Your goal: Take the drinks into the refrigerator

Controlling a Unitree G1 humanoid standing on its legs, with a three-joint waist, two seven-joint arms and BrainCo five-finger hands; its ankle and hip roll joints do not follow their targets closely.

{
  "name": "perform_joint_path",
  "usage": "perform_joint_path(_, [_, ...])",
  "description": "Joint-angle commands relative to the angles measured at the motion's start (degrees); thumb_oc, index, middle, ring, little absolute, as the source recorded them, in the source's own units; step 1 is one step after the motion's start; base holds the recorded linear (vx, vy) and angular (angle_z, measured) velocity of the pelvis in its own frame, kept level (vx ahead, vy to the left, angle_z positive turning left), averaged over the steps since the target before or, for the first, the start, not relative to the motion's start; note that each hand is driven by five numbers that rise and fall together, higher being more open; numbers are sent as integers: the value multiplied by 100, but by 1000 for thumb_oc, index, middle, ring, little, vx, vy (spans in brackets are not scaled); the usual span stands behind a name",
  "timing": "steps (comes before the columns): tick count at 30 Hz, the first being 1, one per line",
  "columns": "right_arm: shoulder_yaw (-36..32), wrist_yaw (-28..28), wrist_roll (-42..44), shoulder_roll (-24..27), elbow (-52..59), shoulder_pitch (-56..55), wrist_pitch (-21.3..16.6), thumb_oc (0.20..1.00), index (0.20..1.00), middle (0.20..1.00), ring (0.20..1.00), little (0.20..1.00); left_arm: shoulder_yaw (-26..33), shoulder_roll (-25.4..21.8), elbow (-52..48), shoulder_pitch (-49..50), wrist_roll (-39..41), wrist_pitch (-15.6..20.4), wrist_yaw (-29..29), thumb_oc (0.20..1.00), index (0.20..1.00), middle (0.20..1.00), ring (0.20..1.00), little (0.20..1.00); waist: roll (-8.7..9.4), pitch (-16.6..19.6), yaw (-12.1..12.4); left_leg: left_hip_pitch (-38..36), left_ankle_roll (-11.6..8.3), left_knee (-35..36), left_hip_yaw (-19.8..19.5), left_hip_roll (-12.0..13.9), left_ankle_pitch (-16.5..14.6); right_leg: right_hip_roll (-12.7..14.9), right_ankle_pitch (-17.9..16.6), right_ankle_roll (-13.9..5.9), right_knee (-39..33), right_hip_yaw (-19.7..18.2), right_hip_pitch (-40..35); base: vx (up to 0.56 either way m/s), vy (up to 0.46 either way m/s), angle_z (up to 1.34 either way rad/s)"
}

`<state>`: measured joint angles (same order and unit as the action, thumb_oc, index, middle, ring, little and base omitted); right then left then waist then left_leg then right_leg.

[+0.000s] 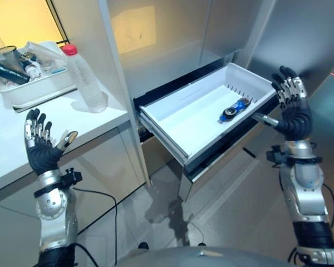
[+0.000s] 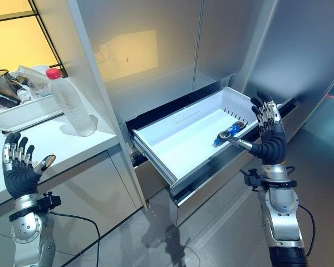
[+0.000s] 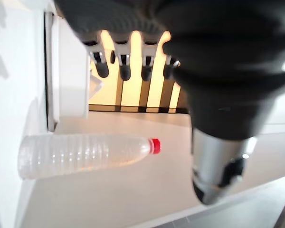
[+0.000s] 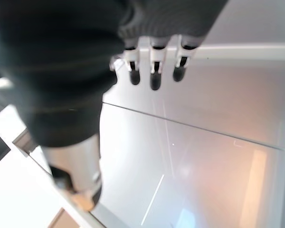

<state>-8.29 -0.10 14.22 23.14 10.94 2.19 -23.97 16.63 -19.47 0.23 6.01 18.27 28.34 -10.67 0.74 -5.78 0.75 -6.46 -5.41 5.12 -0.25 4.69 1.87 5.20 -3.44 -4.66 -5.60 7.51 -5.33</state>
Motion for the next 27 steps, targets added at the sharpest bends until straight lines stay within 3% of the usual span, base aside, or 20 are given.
perform_joint_path(1, [-114,51,281,91,391,486,-292,1000,1000,1000,1000,1000,78,-567,418,-603,-379,151,-151,1000,1000,1000,1000,1000,121,21,-99,-315,620,-58,42,-543,-651,-132,511,27,60,290,-391,11,10,-8])
perform_joint_path(12, [-70,243,492,248,411,521,-190,1000,1000,1000,1000,1000,63,-1160,855,-1034,-688,-90,-309,1000,1000,1000,1000,1000,83,69,-201,-412,600,-61,139,-533,-698,-152,515,17,60,211,-435,8,6,-4])
perform_joint_path(27, [3,464,799,309,687,558,-155,1000,1000,1000,1000,1000,-345,-1408,1536,-1453,-244,-261,83,1000,1000,1000,1000,1000,76,43,-349,-408,588,-80,254,-526,-725,-179,486,-5,60,79,-368,5,6,-4])
